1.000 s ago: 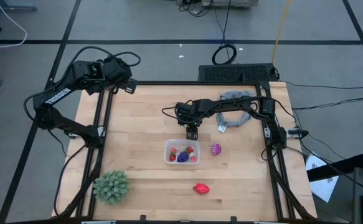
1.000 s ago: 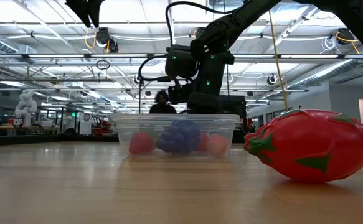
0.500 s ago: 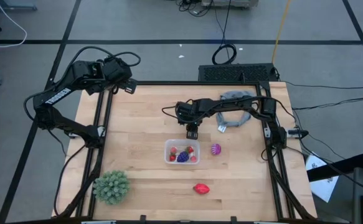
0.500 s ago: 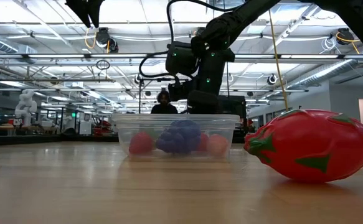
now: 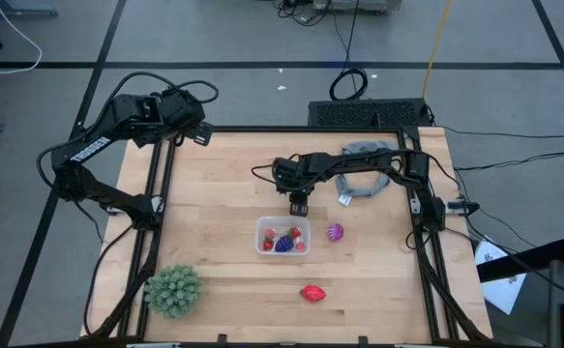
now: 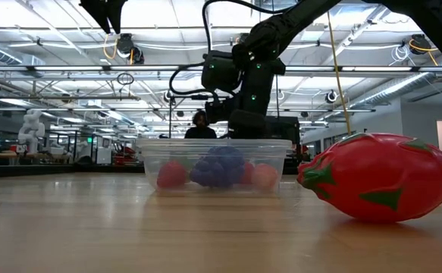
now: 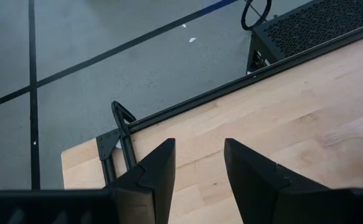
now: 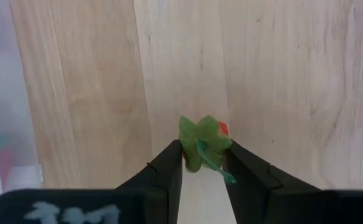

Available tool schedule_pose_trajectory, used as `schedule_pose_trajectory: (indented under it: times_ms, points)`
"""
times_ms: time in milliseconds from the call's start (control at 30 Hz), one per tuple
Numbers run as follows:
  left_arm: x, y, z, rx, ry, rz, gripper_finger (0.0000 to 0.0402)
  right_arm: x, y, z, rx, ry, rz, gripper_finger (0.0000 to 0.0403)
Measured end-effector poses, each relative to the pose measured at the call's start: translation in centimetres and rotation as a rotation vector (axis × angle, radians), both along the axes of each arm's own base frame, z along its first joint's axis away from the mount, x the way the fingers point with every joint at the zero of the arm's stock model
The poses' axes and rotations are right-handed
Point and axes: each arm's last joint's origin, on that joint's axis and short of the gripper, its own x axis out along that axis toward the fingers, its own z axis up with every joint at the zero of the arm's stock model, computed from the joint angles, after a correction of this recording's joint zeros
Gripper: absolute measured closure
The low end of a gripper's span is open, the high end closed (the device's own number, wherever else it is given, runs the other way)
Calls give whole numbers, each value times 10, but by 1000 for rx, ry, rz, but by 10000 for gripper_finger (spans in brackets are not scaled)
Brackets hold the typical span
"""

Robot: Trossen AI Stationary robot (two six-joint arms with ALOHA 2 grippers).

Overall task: Pick and placing Produce into tupperware
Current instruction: Put the strawberry into the bin

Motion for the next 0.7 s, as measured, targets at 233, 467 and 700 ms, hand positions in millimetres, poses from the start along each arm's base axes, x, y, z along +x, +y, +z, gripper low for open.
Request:
schedule_pose_trajectory:
  times_ms: [233, 467, 700]
  points:
    - [7, 3, -4, -10, 24, -1, 259, 2, -1, 35, -36, -16, 5, 309]
    - [21, 8, -14, -31, 89, -26, 259, -3, 22, 82, -30, -109, 4, 309]
    - [32, 13, -21, -43, 135, -42, 259, -8, 84, 107, 3, -174, 79, 309]
